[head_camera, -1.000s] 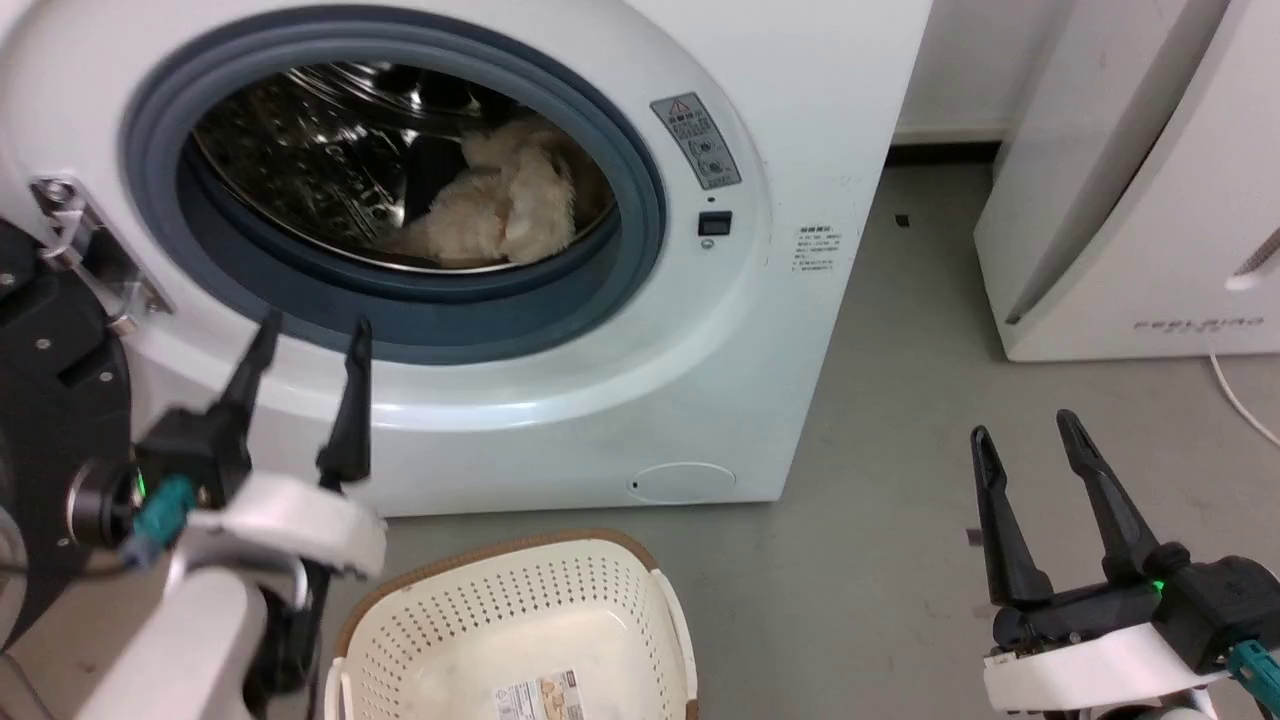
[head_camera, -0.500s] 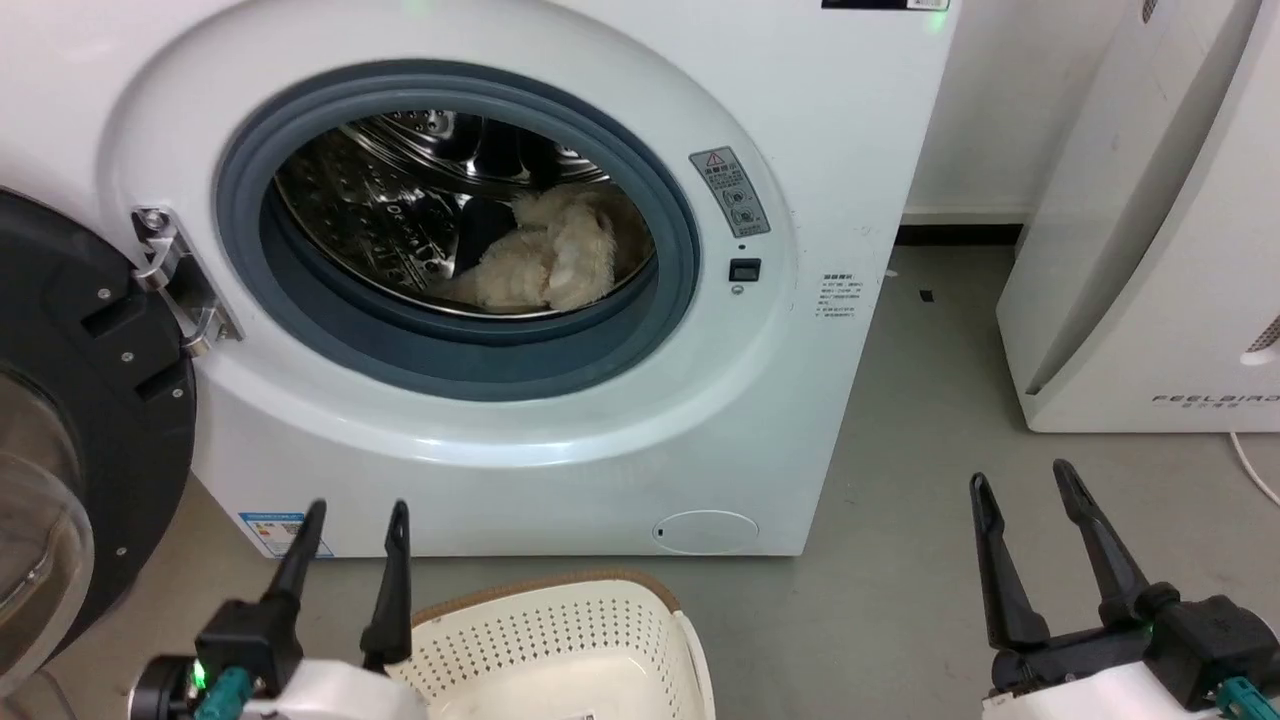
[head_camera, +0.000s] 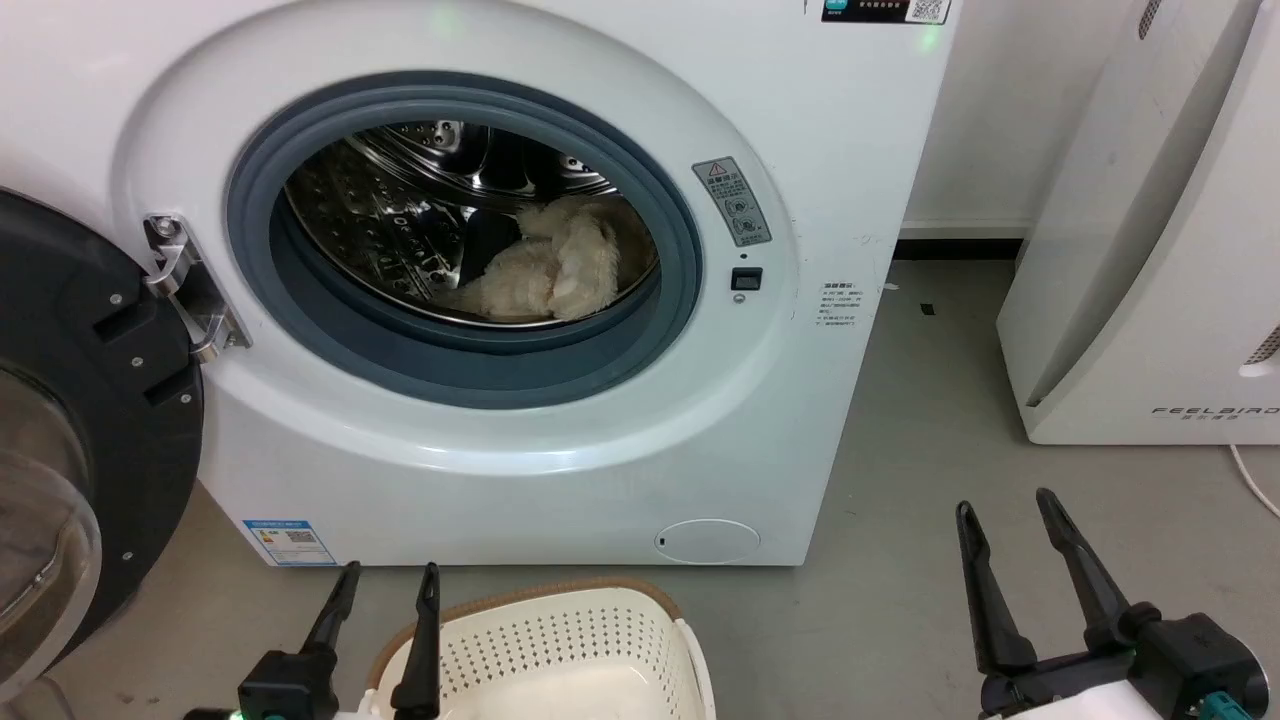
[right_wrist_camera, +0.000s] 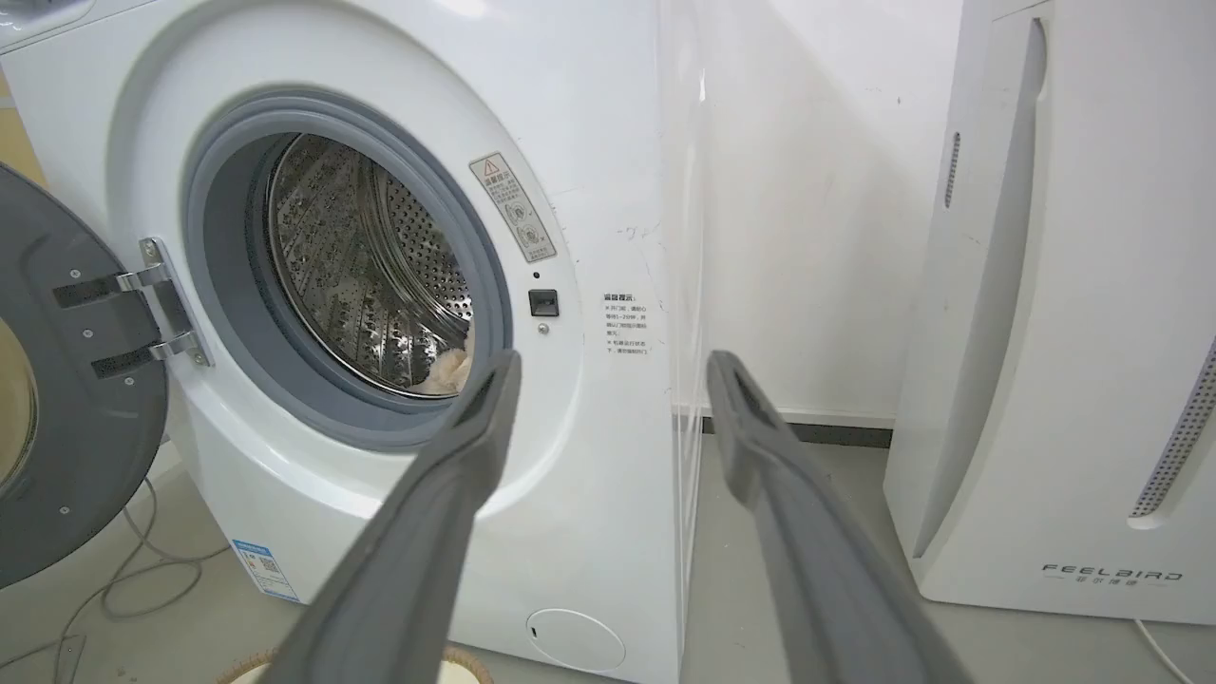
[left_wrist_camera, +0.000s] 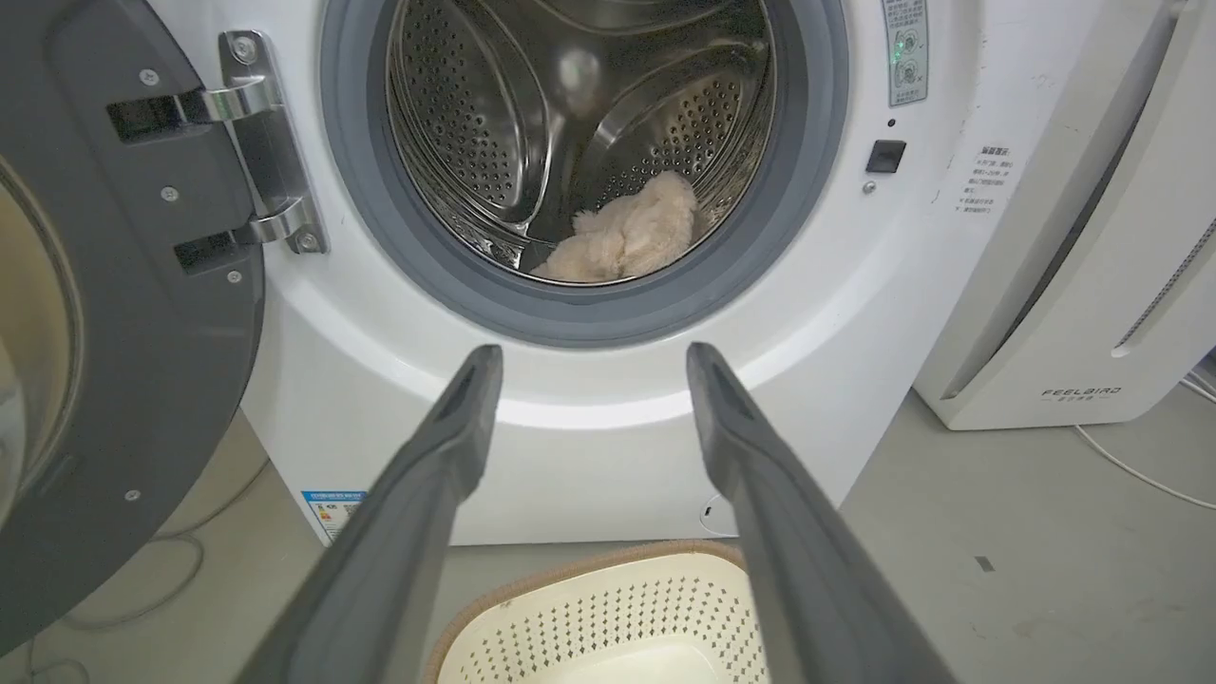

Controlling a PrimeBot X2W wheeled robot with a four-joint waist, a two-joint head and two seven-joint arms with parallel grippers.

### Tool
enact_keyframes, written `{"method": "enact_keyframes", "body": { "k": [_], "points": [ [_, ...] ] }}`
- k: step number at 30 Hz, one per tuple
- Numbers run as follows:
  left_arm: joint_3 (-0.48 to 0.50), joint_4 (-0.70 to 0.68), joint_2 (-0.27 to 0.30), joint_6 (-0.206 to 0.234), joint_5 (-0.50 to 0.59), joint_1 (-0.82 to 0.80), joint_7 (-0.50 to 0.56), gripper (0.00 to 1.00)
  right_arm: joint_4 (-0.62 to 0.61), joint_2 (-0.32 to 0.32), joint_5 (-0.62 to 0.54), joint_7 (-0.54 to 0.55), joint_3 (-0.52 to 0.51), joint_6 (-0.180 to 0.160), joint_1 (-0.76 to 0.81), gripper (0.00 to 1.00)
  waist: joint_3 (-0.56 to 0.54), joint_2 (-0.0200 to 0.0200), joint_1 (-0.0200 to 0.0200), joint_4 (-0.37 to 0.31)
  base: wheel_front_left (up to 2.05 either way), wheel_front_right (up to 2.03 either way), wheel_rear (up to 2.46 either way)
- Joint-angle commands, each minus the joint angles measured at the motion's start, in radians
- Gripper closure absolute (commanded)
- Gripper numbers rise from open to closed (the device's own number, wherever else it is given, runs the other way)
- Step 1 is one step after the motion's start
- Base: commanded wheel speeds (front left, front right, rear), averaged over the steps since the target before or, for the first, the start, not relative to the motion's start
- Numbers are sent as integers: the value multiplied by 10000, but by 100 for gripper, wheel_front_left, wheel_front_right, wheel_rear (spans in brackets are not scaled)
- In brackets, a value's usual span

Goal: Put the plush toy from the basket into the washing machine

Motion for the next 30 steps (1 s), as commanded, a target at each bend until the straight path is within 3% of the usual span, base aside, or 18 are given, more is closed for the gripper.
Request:
{"method": "enact_keyframes", "body": {
  "k": [1,2,30],
  "points": [
    [91,50,-84,-82,90,161,-43,0,62,-2,58,-42,20,-9,123,0,-5,0,1,-16,0,0,0],
    [116,77,-120,-133,112,186,-43,100,80,-2,58,-42,29,-9,122,100,-7,0,1,-27,0,0,0],
    [572,-127,-550,-399,710,-90,515,100,94,0,-246,504,-59,-2,-147,100,-16,0,1,-29,0,0,0]
  ]
}}
